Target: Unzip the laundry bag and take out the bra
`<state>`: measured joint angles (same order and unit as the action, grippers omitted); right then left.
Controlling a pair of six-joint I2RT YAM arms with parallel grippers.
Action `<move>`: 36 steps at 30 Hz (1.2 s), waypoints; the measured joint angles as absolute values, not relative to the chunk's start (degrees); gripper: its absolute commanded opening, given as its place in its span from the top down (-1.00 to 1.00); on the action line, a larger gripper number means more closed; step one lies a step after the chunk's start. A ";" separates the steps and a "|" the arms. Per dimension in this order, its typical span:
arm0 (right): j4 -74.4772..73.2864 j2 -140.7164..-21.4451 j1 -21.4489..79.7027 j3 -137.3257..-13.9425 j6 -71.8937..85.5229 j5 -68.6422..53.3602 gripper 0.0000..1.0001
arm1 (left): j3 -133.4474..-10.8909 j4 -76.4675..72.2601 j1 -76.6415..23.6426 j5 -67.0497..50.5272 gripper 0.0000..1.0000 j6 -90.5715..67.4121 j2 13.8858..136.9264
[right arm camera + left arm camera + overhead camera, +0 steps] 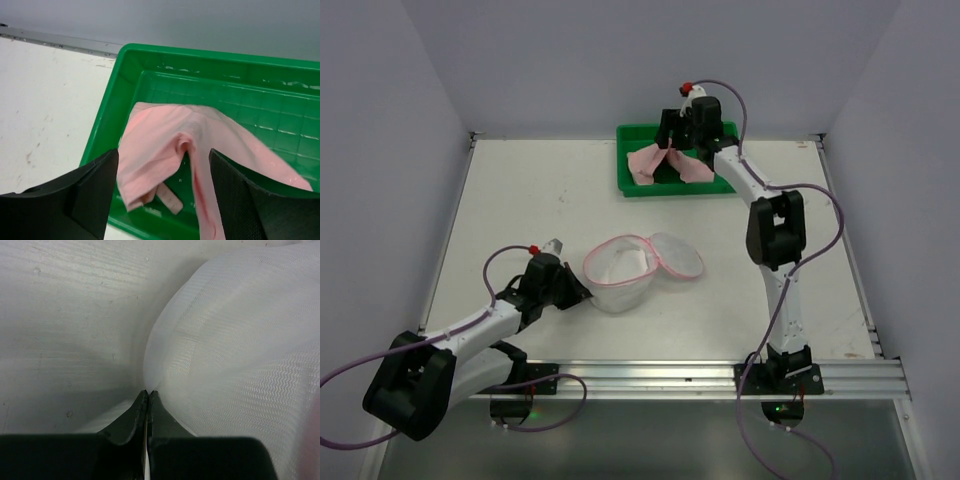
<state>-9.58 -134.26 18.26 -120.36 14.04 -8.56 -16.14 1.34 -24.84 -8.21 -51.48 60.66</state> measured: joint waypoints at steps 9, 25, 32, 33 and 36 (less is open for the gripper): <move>-12.05 -101.82 20.38 -100.86 13.89 -8.03 -0.64 | -16.14 1.30 -24.84 -8.19 1.00 -51.37 60.10; -13.37 -82.46 51.92 -65.12 17.76 -4.99 -0.40 | -16.19 2.81 -24.84 -6.94 1.00 -47.22 55.92; -12.36 -93.30 56.84 -64.99 20.71 -1.52 -0.46 | -16.16 2.74 -24.84 -6.94 1.00 -46.68 54.43; -12.38 -94.30 56.84 -64.99 20.93 -0.97 -0.47 | -16.14 2.72 -24.84 -6.94 1.00 -46.68 54.41; -12.45 -96.71 56.84 -64.66 21.47 0.49 -0.49 | -15.94 2.68 -24.84 -6.94 1.00 -46.70 54.35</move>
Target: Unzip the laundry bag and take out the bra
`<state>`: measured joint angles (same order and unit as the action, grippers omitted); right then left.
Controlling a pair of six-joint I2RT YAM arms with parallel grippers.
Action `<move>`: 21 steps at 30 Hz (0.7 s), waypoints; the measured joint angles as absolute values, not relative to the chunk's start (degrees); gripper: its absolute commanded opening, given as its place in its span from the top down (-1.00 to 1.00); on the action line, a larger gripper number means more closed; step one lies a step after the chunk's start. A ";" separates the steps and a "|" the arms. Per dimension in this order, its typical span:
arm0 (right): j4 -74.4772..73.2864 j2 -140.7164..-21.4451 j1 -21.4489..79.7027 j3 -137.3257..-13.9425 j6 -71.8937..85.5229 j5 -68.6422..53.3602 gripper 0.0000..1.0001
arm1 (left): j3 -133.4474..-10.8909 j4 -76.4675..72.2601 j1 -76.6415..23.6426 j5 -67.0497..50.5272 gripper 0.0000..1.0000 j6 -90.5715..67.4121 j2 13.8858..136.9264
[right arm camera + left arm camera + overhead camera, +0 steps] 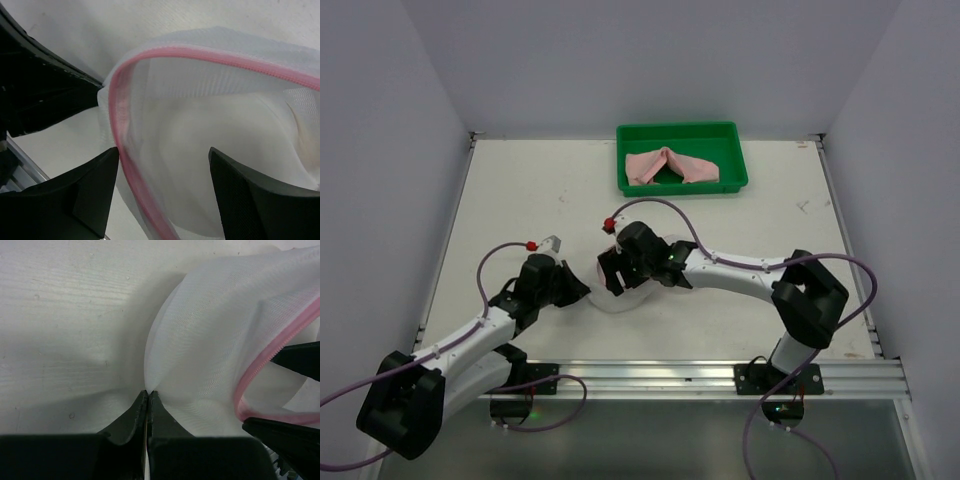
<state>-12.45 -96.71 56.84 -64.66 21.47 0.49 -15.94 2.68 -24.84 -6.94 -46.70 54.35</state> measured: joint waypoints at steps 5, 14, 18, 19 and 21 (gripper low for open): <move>-12.91 -97.32 56.82 -63.96 21.74 0.82 -0.54 | -15.18 2.66 -24.84 -6.94 1.00 -46.72 54.15; -15.55 -87.55 56.80 -63.26 20.62 6.04 -0.48 | -15.03 1.87 -24.84 -6.90 1.00 -46.72 55.51; -15.77 -85.32 56.16 -64.36 19.27 9.85 -0.36 | -14.76 1.37 -24.84 -6.85 1.00 -46.74 55.55; -15.90 -85.82 55.96 -64.71 18.96 10.07 -0.35 | -14.72 1.37 -24.84 -6.85 1.00 -46.74 55.55; -15.84 -87.64 55.79 -65.04 18.72 9.96 -0.34 | -14.66 1.32 -24.84 -6.85 1.00 -46.74 55.55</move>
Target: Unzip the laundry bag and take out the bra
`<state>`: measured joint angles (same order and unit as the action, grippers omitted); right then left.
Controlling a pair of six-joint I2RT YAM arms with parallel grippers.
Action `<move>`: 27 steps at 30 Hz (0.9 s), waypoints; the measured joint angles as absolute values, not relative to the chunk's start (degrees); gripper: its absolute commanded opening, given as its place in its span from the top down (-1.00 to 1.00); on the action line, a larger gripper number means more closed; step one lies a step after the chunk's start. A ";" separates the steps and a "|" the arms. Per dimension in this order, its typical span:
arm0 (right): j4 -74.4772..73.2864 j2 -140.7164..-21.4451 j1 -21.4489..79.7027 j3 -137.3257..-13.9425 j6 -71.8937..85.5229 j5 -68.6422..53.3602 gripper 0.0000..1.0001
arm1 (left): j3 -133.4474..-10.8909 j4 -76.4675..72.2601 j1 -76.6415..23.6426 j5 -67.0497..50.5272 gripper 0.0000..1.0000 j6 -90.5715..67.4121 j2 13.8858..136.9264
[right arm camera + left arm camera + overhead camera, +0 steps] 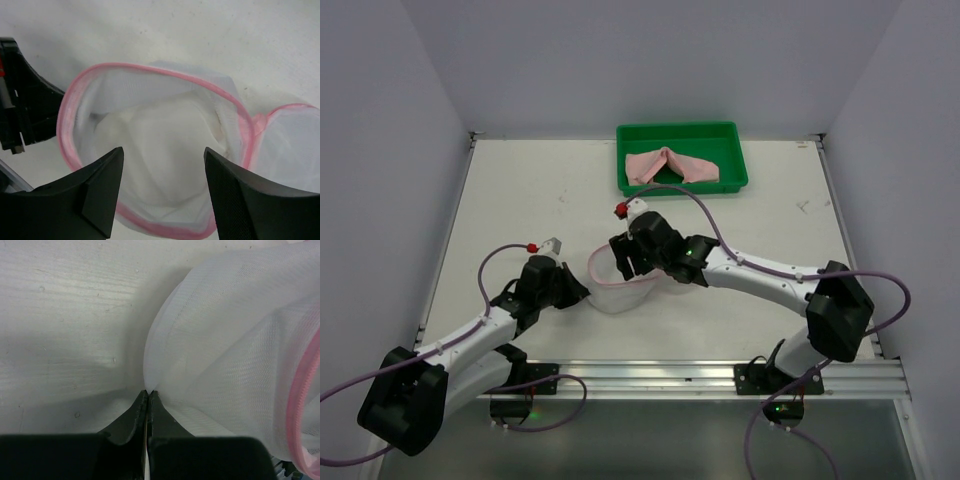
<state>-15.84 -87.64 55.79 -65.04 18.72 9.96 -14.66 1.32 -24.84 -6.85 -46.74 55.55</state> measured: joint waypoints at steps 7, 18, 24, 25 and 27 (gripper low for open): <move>-15.75 -95.50 56.21 -65.06 18.59 6.66 -0.51 | -14.66 1.30 -24.84 -6.87 1.00 -46.89 55.42; -16.84 -107.48 57.10 -71.37 18.90 3.03 -0.84 | -14.66 1.06 -24.84 -7.18 1.00 -46.96 54.33; -19.38 -110.96 57.08 -75.02 19.57 3.95 -0.62 | -14.66 1.02 -24.84 -7.20 1.00 -47.13 54.30; -19.92 -111.44 57.08 -75.72 19.68 4.10 -0.57 | -14.66 1.02 -24.84 -7.20 1.00 -47.18 54.30; -20.99 -112.73 57.04 -77.30 19.86 4.38 -0.35 | -14.66 1.02 -24.82 -7.18 1.00 -47.31 54.28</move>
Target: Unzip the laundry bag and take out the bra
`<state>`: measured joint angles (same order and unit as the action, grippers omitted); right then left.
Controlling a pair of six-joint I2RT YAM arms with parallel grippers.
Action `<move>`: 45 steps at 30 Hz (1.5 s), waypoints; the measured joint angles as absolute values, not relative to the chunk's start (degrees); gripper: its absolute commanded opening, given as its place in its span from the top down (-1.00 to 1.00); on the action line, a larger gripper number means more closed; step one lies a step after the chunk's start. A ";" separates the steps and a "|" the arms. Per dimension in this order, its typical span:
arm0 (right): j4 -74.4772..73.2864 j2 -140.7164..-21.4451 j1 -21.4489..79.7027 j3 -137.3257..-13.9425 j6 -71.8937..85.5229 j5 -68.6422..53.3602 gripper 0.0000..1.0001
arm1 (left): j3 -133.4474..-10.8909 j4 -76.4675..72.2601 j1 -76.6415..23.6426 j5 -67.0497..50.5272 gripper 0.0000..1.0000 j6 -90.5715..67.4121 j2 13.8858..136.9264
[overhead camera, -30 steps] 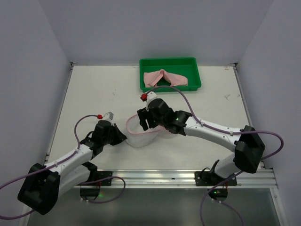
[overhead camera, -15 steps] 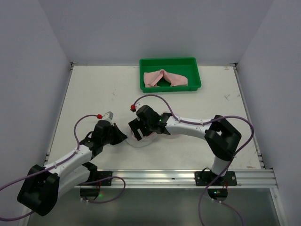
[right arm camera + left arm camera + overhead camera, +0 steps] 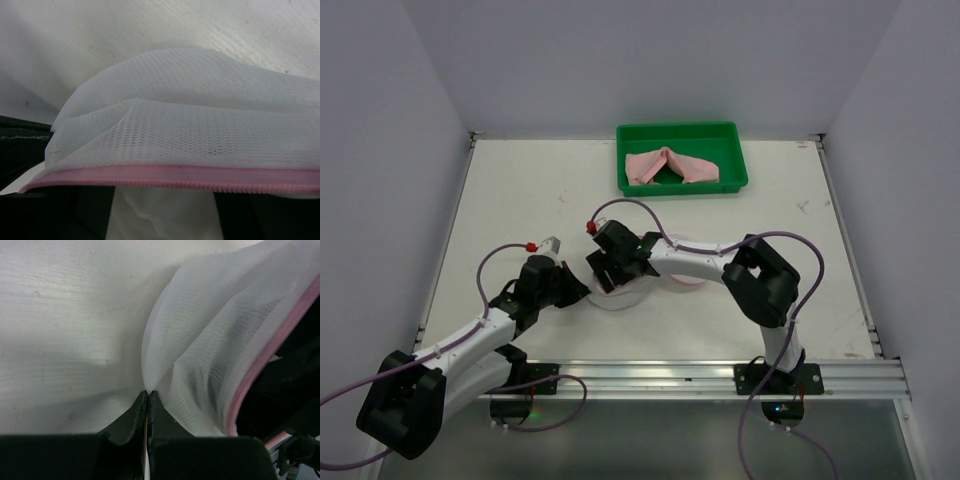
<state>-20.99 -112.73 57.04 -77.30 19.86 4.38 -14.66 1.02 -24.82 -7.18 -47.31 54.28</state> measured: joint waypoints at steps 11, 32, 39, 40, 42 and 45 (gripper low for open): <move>-21.67 -115.33 56.21 -80.20 19.88 2.81 1.00 | -14.13 1.15 -24.82 -6.96 1.00 -47.68 54.30; -11.29 -69.17 54.70 -59.66 21.10 0.67 1.00 | -14.13 2.42 -24.88 -6.17 1.00 -48.95 54.04; -3.25 -60.14 53.95 -58.61 20.62 -0.12 1.00 | -14.13 2.35 -24.88 -6.17 1.00 -48.95 55.31; -2.94 -59.96 53.63 -59.42 20.29 -0.25 1.00 | -14.13 2.35 -24.88 -6.17 1.00 -48.95 55.46; -2.94 -60.20 51.99 -61.89 19.88 -1.13 1.00 | -14.13 2.35 -24.88 -6.17 1.00 -48.95 55.61; -3.09 -61.65 46.57 -67.55 19.55 -2.39 1.00 | -14.11 2.39 -24.88 -6.13 1.00 -48.95 55.59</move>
